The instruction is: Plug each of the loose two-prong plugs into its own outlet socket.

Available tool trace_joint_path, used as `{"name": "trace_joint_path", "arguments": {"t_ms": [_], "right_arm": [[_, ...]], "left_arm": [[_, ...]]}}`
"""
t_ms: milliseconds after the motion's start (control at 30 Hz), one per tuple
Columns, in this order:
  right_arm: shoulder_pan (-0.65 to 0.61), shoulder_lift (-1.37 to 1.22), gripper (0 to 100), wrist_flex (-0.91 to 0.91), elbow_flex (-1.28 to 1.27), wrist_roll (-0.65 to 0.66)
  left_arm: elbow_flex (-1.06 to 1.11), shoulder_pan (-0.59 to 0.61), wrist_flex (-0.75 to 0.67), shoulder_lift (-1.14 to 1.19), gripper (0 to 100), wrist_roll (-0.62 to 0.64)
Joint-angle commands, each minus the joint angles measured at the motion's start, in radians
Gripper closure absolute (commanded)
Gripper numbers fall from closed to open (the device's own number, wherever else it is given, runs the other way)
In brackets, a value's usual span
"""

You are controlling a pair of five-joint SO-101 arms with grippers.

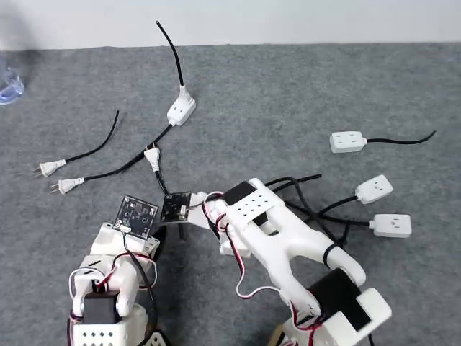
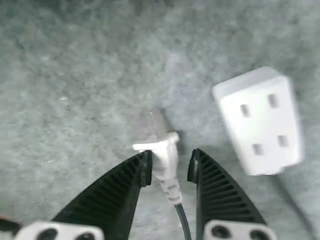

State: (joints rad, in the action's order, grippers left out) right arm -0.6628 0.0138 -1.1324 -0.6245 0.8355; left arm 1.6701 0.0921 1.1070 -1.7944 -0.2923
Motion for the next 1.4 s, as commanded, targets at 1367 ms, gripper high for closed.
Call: {"name": "trace_joint_path", "arguments": {"t_ms": [1367], "right_arm": [[0.211,0.278,99.1,-0.343,0.439,-0.376]], "left_arm": [[0.015,-0.037,-0.305,-0.003,76,0.037]]}}
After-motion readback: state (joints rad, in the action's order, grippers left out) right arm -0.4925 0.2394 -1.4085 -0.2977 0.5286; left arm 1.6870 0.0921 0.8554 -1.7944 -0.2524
